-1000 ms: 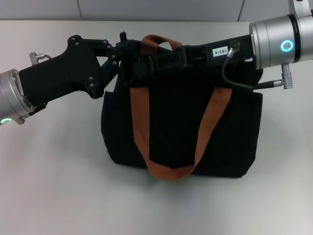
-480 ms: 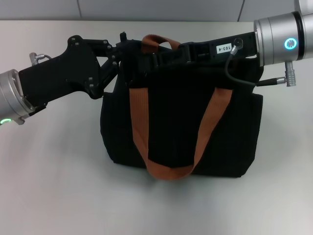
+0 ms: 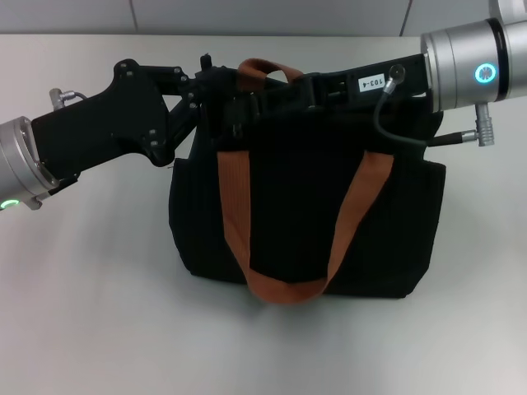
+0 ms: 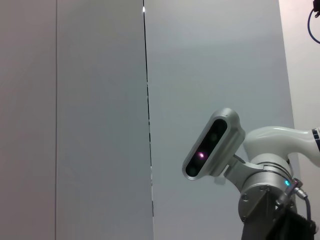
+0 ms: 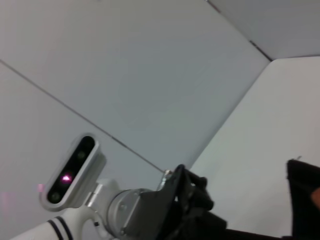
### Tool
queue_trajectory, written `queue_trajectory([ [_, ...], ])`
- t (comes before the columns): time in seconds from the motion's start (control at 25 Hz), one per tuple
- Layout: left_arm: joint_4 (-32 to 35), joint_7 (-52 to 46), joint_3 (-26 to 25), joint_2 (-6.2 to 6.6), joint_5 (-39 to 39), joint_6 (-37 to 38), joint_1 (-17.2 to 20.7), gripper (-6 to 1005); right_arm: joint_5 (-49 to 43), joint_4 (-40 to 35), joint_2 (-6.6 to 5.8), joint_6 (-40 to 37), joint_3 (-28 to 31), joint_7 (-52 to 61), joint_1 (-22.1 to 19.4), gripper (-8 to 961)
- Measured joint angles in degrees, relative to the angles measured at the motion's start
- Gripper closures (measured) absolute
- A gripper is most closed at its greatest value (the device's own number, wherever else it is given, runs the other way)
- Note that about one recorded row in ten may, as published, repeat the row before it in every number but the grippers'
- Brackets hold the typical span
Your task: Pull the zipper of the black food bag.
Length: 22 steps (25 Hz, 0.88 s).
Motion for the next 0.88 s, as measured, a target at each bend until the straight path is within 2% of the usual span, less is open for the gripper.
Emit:
queue_trajectory([
  [0.88,-0.2,0.1,0.1,-0.04,0.0,0.0,0.1,956,0.9,0.3,0.03,0.8,-1.8,0.1,-0.5,664],
])
